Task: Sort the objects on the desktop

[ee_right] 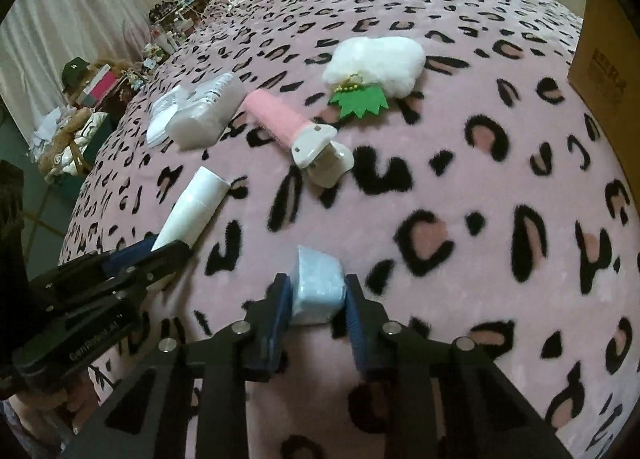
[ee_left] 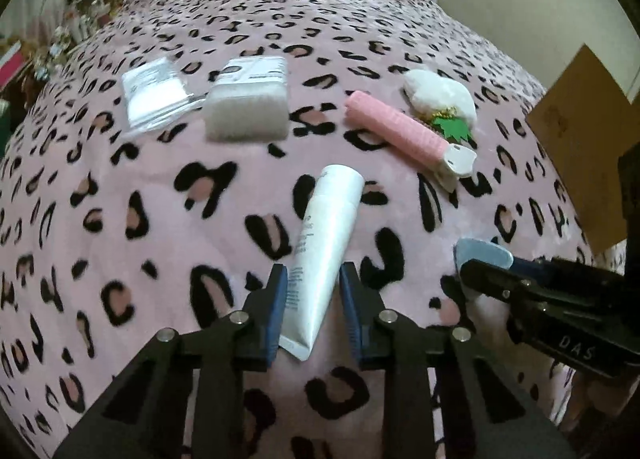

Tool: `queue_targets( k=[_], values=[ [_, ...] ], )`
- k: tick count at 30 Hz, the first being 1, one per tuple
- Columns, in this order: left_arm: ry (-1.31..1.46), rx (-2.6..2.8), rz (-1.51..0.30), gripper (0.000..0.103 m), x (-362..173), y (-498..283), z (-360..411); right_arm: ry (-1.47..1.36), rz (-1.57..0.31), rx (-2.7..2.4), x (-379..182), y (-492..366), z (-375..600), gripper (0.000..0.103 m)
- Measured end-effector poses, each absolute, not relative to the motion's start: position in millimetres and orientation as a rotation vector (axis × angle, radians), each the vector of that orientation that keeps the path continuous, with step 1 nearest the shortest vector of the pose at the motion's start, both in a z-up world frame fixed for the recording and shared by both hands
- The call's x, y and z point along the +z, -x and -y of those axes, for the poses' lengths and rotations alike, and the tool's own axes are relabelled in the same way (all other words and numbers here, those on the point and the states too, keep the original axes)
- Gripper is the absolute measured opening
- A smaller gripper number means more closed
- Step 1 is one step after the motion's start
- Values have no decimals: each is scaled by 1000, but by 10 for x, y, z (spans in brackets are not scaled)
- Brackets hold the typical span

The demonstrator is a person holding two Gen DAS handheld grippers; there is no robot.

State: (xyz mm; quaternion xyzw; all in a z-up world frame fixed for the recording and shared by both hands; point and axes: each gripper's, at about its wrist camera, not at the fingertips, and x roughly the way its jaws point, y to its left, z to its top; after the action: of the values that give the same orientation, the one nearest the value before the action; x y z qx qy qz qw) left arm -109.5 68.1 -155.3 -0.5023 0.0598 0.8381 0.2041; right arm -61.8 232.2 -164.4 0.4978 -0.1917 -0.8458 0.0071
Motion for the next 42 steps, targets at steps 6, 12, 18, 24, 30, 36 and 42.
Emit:
queue_targets(
  k=[6, 12, 18, 24, 30, 36, 42],
  values=[
    [1435, 2358, -50, 20, -1508, 1063, -512, -1537, 605, -2653, -1548, 516, -2320, 27],
    [1483, 2348, -26, 20, -1586, 1057, -480, -1571, 559, -2642, -1574, 522, -2290, 27],
    [1542, 2319, -68, 21, -1722, 1186, -573, -1609, 562, -2627, -1756, 558, -2283, 27],
    [1564, 2345, -65, 19, -1821, 1205, -618, -1585, 578, -2630, -1750, 535, -2295, 27],
    [1541, 2389, 51, 18, -1670, 1072, -456, -1535, 587, -2644, -1586, 444, -2303, 27],
    [1523, 2448, 93, 18, -1399, 829, -292, -1476, 551, -2662, -1305, 289, -2245, 27],
    [1512, 2537, 89, 18, -1030, 528, -111, -1406, 466, -2668, -1013, 61, -2069, 27]
  ],
)
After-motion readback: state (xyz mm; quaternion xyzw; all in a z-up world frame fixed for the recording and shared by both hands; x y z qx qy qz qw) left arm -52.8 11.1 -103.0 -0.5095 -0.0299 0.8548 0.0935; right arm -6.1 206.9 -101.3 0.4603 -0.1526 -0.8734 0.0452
